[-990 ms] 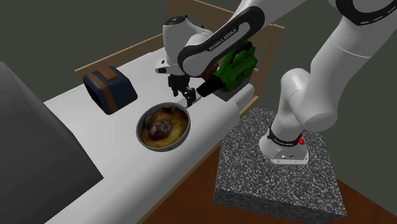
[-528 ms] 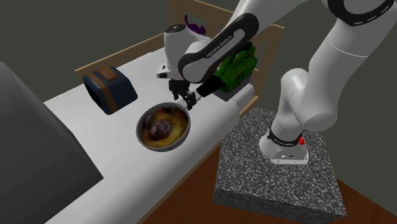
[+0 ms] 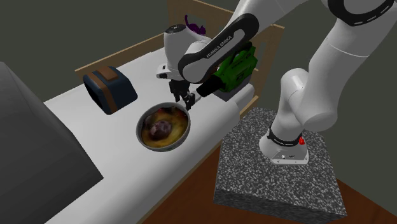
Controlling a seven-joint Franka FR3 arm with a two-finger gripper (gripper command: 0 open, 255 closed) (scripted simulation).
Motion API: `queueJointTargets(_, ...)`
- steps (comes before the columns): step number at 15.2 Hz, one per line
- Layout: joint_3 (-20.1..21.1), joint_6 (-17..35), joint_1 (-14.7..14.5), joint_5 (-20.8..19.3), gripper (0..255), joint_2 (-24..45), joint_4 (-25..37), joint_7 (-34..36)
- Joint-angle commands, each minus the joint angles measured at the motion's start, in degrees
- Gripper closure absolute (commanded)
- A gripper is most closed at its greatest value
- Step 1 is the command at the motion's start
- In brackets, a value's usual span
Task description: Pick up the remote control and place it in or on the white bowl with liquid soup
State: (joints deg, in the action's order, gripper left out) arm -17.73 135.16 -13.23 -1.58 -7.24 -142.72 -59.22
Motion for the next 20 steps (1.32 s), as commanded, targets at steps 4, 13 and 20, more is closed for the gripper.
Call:
queueJointTargets(4,0.0,0.0,0.0,0.0,255,0.0,0.0,0.0)
queueJointTargets(13,0.4,-5.9,0.2,-1.2,255,-3.8,2.3,1.1)
queueJointTargets(20,0.9,-11.8,0.4,-1.9,255,-6.9,5.1,1.8)
